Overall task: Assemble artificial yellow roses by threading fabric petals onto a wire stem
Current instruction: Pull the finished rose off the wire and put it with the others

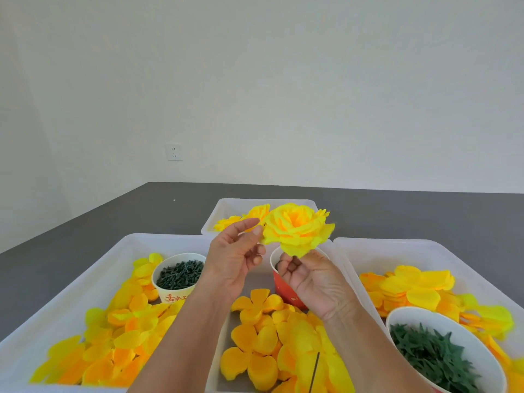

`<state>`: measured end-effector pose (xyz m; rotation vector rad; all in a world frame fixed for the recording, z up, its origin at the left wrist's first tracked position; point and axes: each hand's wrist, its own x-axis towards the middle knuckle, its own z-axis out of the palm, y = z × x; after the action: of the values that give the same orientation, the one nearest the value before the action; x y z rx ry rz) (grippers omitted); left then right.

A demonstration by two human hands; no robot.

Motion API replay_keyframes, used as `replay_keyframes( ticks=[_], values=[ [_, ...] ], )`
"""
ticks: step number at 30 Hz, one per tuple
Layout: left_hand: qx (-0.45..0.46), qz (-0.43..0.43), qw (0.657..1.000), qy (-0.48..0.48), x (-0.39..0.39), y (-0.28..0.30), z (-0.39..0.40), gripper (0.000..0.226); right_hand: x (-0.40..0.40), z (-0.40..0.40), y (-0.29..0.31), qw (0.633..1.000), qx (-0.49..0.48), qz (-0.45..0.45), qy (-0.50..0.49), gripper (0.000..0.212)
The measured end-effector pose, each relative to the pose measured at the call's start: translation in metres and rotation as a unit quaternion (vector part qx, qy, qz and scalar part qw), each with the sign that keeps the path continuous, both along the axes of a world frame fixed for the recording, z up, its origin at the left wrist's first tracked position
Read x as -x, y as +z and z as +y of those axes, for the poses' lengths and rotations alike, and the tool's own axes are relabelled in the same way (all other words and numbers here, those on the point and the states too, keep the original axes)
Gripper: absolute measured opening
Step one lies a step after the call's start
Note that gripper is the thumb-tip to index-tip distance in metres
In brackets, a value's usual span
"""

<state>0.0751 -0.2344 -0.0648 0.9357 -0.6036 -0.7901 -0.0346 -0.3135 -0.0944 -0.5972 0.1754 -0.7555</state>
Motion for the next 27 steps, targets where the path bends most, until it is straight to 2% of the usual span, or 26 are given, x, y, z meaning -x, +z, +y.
replay_keyframes(
  ticks=[4,7,10,14,17,21,27],
  values=[
    [0.015,-0.095,0.990,0.107,0.002,-0.005,0.002,0.004,0.001,-0.005,-0.001,0.999,-0.002,0.018,-0.033,0.011],
    [0.020,-0.132,0.984,0.122,0.007,-0.006,0.004,0.021,-0.001,-0.007,-0.004,0.998,0.010,0.040,-0.051,0.017],
    [-0.015,-0.161,0.980,0.114,0.009,-0.010,0.005,0.022,-0.001,-0.004,-0.003,0.997,0.024,0.050,-0.052,0.024],
    [-0.048,-0.111,0.990,0.075,0.005,-0.013,0.006,0.018,0.001,-0.002,-0.001,0.997,0.039,0.057,-0.044,0.032],
    [-0.026,-0.088,0.994,0.061,0.002,-0.014,0.007,0.030,0.000,0.000,-0.003,0.993,0.057,0.093,-0.045,0.033],
    [0.008,-0.089,0.994,0.070,0.002,-0.013,0.009,0.030,-0.001,0.005,-0.003,0.985,0.091,0.144,-0.030,0.025],
    [0.021,-0.125,0.990,0.068,0.005,-0.012,0.011,0.023,0.000,0.005,0.002,0.992,0.058,0.109,-0.024,0.016]
  ],
)
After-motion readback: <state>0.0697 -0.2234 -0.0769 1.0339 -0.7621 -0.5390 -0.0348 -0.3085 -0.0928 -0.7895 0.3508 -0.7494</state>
